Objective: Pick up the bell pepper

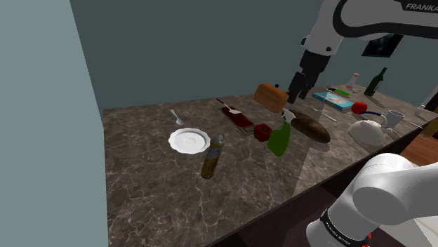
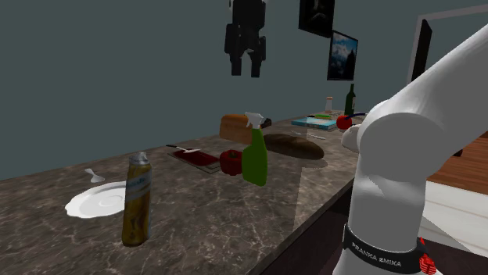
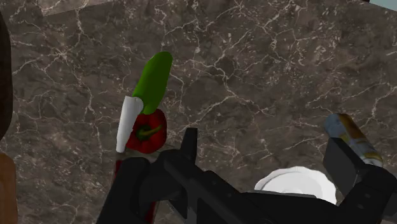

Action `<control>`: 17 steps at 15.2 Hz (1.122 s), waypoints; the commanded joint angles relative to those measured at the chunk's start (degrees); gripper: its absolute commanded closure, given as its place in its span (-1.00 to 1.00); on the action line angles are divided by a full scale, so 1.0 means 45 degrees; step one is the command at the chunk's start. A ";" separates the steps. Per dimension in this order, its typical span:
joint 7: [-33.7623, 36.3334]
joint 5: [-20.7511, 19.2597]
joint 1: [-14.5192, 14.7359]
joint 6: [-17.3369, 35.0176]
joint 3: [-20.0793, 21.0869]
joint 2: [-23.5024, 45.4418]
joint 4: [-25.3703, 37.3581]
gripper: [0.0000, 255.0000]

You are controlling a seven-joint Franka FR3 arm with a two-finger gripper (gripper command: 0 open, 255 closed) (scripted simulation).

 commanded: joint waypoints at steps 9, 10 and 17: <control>-0.2676 -0.2138 0.0037 0.4729 -0.0835 -0.0202 -0.3432 -1.00; -0.2984 -0.2429 0.0009 0.5397 -0.0980 -0.0081 -0.3768 -1.00; -0.4898 -0.4656 -0.0397 1.0620 -0.2145 0.1977 -0.5309 -1.00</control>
